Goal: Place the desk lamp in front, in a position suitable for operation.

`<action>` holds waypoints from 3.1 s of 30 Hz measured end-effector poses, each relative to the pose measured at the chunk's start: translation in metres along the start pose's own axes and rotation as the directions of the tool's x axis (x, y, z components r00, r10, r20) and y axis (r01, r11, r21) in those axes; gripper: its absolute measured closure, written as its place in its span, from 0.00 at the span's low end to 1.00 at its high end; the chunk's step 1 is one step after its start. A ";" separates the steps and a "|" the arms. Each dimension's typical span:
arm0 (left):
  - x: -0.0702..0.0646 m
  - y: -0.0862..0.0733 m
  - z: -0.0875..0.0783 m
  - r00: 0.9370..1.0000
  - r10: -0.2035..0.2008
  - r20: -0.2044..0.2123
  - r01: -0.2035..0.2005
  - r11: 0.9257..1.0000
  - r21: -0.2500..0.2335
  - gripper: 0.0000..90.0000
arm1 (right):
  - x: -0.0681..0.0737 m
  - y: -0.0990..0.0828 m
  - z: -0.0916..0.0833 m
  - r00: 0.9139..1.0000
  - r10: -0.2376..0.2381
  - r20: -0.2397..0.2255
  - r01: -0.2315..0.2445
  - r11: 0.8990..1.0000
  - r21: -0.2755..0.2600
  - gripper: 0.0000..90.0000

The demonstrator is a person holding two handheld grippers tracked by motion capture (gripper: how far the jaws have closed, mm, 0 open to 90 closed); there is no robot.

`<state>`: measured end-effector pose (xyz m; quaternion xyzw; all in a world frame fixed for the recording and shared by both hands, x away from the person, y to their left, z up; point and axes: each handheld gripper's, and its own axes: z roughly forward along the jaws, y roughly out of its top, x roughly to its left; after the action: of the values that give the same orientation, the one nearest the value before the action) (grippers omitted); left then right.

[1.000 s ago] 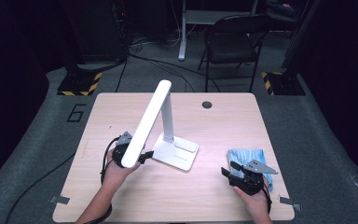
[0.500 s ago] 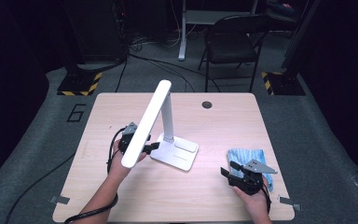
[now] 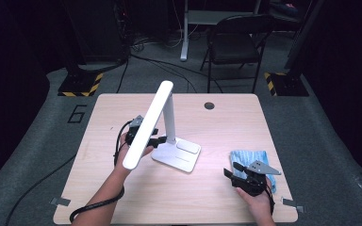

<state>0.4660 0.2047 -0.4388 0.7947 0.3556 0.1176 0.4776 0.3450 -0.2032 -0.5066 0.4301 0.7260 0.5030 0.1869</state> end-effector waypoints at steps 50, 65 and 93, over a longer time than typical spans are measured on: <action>0.004 0.031 0.036 0.999 0.037 0.009 -0.037 0.999 -0.005 0.46 | -0.004 0.000 0.000 1.000 0.029 -0.004 -0.029 0.999 -0.014 0.48; 0.007 0.037 0.042 0.998 0.047 0.048 -0.046 0.999 -0.019 0.50 | -0.006 0.000 0.001 0.999 0.038 -0.011 -0.038 0.999 -0.015 0.47; 0.004 0.030 0.033 0.998 0.039 0.056 -0.037 0.999 -0.025 0.56 | -0.007 -0.001 0.003 0.998 0.064 -0.014 -0.064 0.998 -0.007 0.47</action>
<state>0.5001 0.1764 -0.4310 0.7986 0.3253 0.1083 0.4947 0.3504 -0.2075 -0.5099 0.4492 0.7112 0.5143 0.1672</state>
